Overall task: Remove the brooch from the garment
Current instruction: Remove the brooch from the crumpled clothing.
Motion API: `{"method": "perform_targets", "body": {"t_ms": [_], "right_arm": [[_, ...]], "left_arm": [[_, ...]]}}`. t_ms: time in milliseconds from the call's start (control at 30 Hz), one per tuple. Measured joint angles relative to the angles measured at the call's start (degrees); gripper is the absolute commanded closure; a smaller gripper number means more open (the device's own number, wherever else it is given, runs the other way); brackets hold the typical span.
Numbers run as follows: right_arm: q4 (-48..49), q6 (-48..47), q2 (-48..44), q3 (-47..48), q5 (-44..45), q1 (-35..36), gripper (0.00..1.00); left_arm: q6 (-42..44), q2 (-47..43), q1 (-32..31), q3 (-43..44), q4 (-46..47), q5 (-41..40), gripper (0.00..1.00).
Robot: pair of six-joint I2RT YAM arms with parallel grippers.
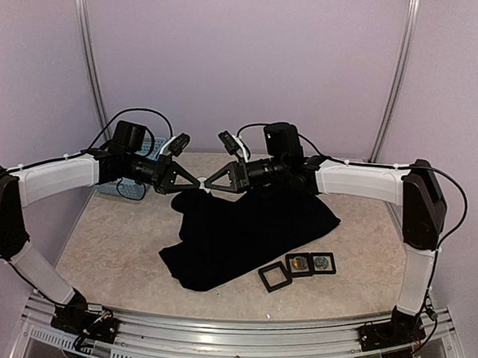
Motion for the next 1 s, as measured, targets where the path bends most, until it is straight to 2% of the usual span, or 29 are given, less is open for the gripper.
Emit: {"method": "perform_targets", "body": {"t_ms": [167, 200, 300, 467, 633, 767, 1000], "right_arm": [[-0.37, -1.09, 0.0, 0.0, 1.14, 0.09, 1.0], [-1.01, -1.68, 0.0, 0.0, 1.68, 0.09, 1.0], [-2.82, -3.8, 0.0, 0.0, 3.85, 0.09, 1.0], [-5.31, -6.08, 0.0, 0.0, 7.13, 0.09, 1.0], [-6.6, -6.69, 0.0, 0.02, 10.86, 0.09, 1.0], [-7.26, -6.6, 0.0, 0.68, 13.0, 0.09, 1.0], [-8.48, -5.77, -0.07, 1.79, 16.5, 0.09, 1.0]], "left_arm": [[-0.42, -0.07, 0.04, 0.0, 0.52, -1.7, 0.08], [-0.46, -0.15, 0.15, 0.0, 0.61, -2.6, 0.03], [-0.52, -1.57, 0.52, -1.75, 1.07, -6.29, 0.01], [0.5, -9.05, 0.85, -9.16, 1.33, -14.29, 0.01], [1.2, -15.65, -1.79, -14.62, 2.21, -21.31, 0.01], [0.59, -14.82, -4.15, -16.65, 4.39, -23.06, 0.01], [1.77, -8.28, -6.71, -16.26, 6.6, -27.54, 0.01]]}}
